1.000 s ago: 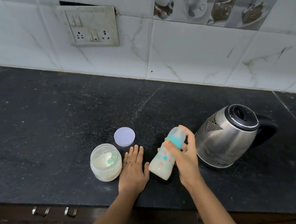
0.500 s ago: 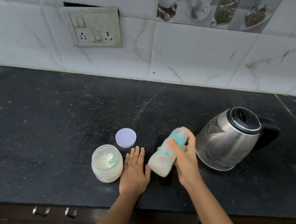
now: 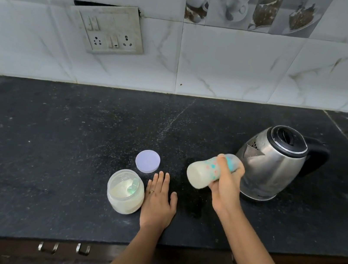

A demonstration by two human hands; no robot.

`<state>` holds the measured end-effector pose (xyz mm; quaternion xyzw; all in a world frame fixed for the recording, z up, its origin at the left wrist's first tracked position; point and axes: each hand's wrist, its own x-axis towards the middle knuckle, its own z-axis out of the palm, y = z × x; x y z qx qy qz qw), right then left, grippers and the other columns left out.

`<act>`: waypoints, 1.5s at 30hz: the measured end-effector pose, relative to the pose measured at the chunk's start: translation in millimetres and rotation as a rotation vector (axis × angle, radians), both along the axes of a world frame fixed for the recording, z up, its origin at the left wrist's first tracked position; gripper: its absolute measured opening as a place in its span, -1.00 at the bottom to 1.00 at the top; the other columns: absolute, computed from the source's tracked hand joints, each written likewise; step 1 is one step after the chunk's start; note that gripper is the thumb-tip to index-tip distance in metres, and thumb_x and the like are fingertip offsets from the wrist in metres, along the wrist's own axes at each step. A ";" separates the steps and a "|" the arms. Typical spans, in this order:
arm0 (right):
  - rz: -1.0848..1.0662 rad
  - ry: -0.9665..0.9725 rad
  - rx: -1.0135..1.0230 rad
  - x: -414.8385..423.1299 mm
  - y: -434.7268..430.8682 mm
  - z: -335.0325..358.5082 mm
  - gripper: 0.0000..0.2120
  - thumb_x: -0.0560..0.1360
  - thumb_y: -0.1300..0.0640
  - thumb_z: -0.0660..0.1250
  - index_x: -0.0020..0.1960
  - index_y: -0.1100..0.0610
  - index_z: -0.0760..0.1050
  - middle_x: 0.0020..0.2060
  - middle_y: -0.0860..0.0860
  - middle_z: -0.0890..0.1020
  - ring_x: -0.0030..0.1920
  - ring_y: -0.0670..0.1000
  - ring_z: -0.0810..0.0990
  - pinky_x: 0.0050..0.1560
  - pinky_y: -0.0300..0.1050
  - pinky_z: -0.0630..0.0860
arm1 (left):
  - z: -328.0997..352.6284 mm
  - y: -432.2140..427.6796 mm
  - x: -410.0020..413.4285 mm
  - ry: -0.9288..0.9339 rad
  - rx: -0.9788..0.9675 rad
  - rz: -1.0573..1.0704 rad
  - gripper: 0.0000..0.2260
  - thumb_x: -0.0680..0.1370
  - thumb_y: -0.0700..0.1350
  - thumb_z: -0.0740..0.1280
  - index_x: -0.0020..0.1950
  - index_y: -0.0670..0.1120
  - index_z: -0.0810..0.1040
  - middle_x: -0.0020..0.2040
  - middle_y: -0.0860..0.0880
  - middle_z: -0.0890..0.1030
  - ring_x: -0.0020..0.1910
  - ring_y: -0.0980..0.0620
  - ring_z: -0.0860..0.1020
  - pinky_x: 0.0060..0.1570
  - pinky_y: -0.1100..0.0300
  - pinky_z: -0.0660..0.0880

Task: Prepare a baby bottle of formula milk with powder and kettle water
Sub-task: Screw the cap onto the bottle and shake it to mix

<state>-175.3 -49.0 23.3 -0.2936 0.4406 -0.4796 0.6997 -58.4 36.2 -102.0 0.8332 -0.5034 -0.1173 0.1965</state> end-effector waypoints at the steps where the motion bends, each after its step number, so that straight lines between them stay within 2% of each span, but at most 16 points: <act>1: 0.002 0.009 0.010 0.3 0.0 -1.3 -0.65 0.54 0.16 0.36 0.22 -0.06 0.28 0.08 0.08 0.54 0.08 0.11 0.60 -0.04 0.12 0.64 | -0.3 0.1 -0.2 -0.001 -0.002 -0.002 -0.31 0.48 0.16 -0.25 0.58 -0.08 0.00 0.58 -0.06 0.02 0.56 0.04 -0.08 0.45 0.17 -0.31; 5: 0.303 0.161 -0.132 -3.9 11.8 -4.2 -0.55 0.46 0.28 0.42 0.23 -0.08 0.41 0.06 0.20 0.60 0.09 0.31 0.61 0.09 0.33 0.55 | 0.1 1.0 2.4 -0.028 0.027 -0.026 -0.36 0.51 0.12 -0.19 0.58 -0.09 -0.04 0.59 -0.07 -0.02 0.56 0.02 -0.11 0.47 0.15 -0.30; 9: -0.001 -0.016 0.041 2.1 3.4 1.7 -0.56 0.52 0.18 0.38 0.30 0.00 0.28 0.02 0.06 0.57 -0.01 0.04 0.62 -0.16 0.03 0.66 | -0.4 -0.4 -0.5 0.009 -0.013 0.001 -0.31 0.48 0.16 -0.24 0.57 -0.09 0.02 0.58 -0.07 0.03 0.56 0.03 -0.08 0.48 0.15 -0.27; 10: 0.008 -0.015 0.051 2.5 2.4 0.9 -0.56 0.53 0.17 0.37 0.32 0.02 0.26 0.02 0.05 0.57 -0.01 0.02 0.61 -0.18 -0.01 0.65 | -1.0 -0.3 -0.6 0.012 -0.014 0.003 -0.32 0.49 0.16 -0.23 0.57 -0.09 0.03 0.58 -0.07 0.04 0.56 0.03 -0.07 0.48 0.15 -0.26; 14: 0.397 0.136 -0.089 -4.7 6.5 3.7 -0.50 0.45 0.32 0.42 0.31 0.02 0.40 -0.02 0.18 0.63 -0.04 0.18 0.65 0.06 0.30 0.58 | -1.1 0.5 2.4 -0.028 0.028 -0.025 -0.40 0.56 0.10 -0.10 0.58 -0.09 -0.05 0.59 -0.06 -0.03 0.56 0.03 -0.12 0.47 0.14 -0.29; 16: 0.293 0.072 -0.068 -2.7 1.4 7.3 -0.54 0.45 0.31 0.42 0.27 0.02 0.42 -0.03 0.17 0.63 -0.04 0.17 0.65 0.04 0.29 0.59 | 0.4 0.2 1.6 -0.022 0.004 -0.012 -0.36 0.52 0.13 -0.18 0.57 -0.09 0.00 0.58 -0.07 0.01 0.56 0.02 -0.08 0.46 0.16 -0.29; 18: 0.102 -0.045 0.049 0.1 -2.2 9.0 -0.62 0.50 0.22 0.39 0.25 0.02 0.37 0.02 0.11 0.60 -0.02 0.09 0.64 -0.08 0.12 0.65 | -0.7 -1.0 0.0 -0.015 -0.013 0.003 -0.32 0.49 0.15 -0.23 0.57 -0.09 0.03 0.58 -0.07 0.05 0.56 0.02 -0.05 0.46 0.16 -0.28; 23: 0.371 0.034 0.004 1.6 8.6 5.8 -0.56 0.47 0.31 0.40 0.28 0.03 0.41 0.10 0.27 0.59 0.00 0.23 0.62 -0.07 0.15 0.64 | -3.4 -0.2 2.7 -0.031 0.015 -0.018 -0.41 0.57 0.09 -0.09 0.57 -0.10 -0.01 0.58 -0.08 0.01 0.56 0.01 -0.08 0.46 0.13 -0.28; 27: 0.065 -0.211 0.153 7.8 7.2 4.0 -0.64 0.54 0.16 0.35 0.31 0.06 0.37 0.09 0.13 0.57 0.06 0.13 0.62 -0.06 0.08 0.64 | -2.4 -0.7 0.1 -0.022 -0.009 0.003 -0.32 0.49 0.15 -0.23 0.57 -0.08 0.03 0.58 -0.06 0.05 0.56 0.02 -0.05 0.46 0.16 -0.27; 29: 0.158 -0.170 0.150 6.6 8.1 1.1 -0.59 0.53 0.15 0.35 0.34 0.05 0.35 0.08 0.15 0.59 0.06 0.18 0.64 -0.03 0.11 0.63 | -2.8 -0.4 0.8 -0.014 -0.012 0.000 -0.32 0.48 0.15 -0.23 0.57 -0.09 0.03 0.58 -0.07 0.05 0.56 0.02 -0.05 0.48 0.14 -0.25; 31: 0.264 -0.125 0.080 4.3 12.2 3.5 -0.62 0.50 0.17 0.37 0.28 0.04 0.39 -0.04 0.18 0.64 -0.09 0.20 0.67 -0.08 0.11 0.64 | -2.3 -0.3 1.6 -0.019 0.000 -0.003 -0.32 0.48 0.14 -0.24 0.57 -0.09 0.02 0.58 -0.07 0.04 0.56 0.02 -0.06 0.48 0.13 -0.25; 34: 0.151 -0.245 0.120 7.1 9.1 6.4 -0.81 0.54 0.06 0.32 0.11 0.10 0.45 -0.06 0.14 0.61 -0.12 0.09 0.65 -0.12 0.01 0.64 | -1.9 -0.6 1.0 -0.008 -0.002 0.000 -0.34 0.51 0.15 -0.22 0.57 -0.08 0.02 0.58 -0.06 0.03 0.56 0.03 -0.07 0.46 0.16 -0.28; 37: 0.236 -0.295 0.175 4.2 6.1 9.0 -0.56 0.44 -0.03 0.40 0.21 0.16 0.42 -0.04 0.14 0.61 -0.12 0.07 0.66 -0.12 -0.02 0.64 | -1.7 0.2 1.0 0.011 -0.007 -0.002 -0.30 0.47 0.16 -0.25 0.57 -0.08 0.01 0.58 -0.06 0.02 0.56 0.03 -0.08 0.46 0.16 -0.29; 40: 0.448 -0.215 0.051 -0.9 6.8 14.2 -0.33 0.34 -0.03 0.53 0.36 0.07 0.36 -0.02 0.19 0.63 -0.20 0.12 0.66 -0.20 0.04 0.64 | -1.6 -0.5 1.9 -0.004 0.016 -0.012 -0.28 0.45 0.17 -0.29 0.58 -0.08 -0.02 0.59 -0.06 -0.01 0.56 0.04 -0.11 0.45 0.17 -0.32; 43: 0.254 -0.305 0.116 6.3 2.5 18.0 -0.69 0.47 0.00 0.38 0.13 0.11 0.45 -0.01 0.18 0.57 -0.13 0.09 0.64 -0.12 0.02 0.65 | -1.1 -0.1 1.4 -0.003 0.010 -0.010 -0.29 0.46 0.17 -0.28 0.58 -0.08 -0.01 0.59 -0.06 0.00 0.56 0.04 -0.10 0.44 0.18 -0.34; 45: 0.176 -0.372 0.245 7.2 -0.2 20.6 -0.76 0.54 -0.01 0.31 0.04 0.17 0.47 -0.01 0.19 0.57 -0.01 0.11 0.61 -0.06 0.00 0.64 | -1.2 0.1 1.4 -0.002 0.011 -0.010 -0.30 0.47 0.17 -0.28 0.58 -0.08 -0.01 0.59 -0.06 0.00 0.56 0.03 -0.10 0.45 0.17 -0.32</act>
